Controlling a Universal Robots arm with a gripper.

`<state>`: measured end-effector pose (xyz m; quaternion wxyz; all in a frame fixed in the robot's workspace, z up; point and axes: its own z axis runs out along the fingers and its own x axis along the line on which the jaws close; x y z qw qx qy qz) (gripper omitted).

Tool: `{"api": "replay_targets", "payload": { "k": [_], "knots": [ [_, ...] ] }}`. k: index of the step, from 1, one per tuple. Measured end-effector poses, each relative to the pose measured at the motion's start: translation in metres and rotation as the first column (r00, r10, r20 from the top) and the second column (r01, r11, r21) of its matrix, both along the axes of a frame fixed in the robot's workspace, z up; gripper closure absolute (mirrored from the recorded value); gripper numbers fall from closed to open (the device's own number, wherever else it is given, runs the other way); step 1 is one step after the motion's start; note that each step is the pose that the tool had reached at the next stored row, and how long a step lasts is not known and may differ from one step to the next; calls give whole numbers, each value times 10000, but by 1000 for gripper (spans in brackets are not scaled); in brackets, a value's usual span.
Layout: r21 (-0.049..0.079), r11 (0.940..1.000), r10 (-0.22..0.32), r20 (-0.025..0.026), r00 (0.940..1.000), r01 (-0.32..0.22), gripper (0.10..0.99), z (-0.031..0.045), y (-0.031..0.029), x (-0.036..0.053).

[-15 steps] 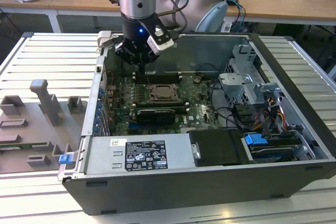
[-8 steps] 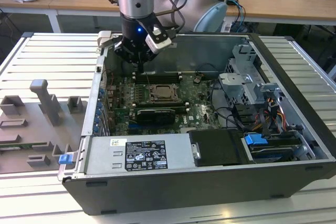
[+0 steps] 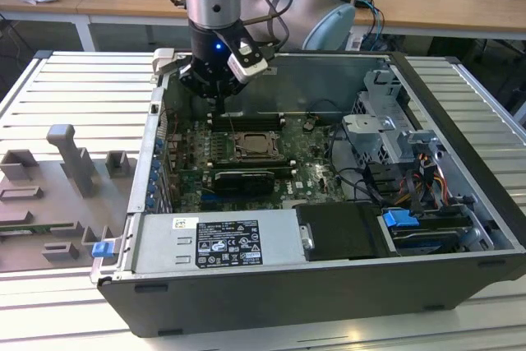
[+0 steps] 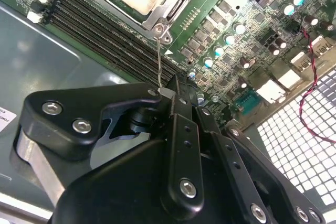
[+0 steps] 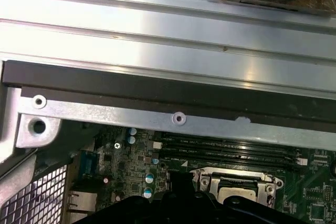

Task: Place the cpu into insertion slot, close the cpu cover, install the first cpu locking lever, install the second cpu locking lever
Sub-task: 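Install the first cpu locking lever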

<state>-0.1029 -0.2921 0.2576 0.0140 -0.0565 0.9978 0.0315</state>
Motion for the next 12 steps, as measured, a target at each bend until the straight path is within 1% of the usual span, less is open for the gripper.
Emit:
{"api": "replay_targets", "payload": {
  "k": [9,12],
  "knots": [
    [0,10000,2,-1,10000,-2,980,-3,0,59],
    [-2,10000,1,-1,10000,-1,980,-7,0,66]
  ]
}}
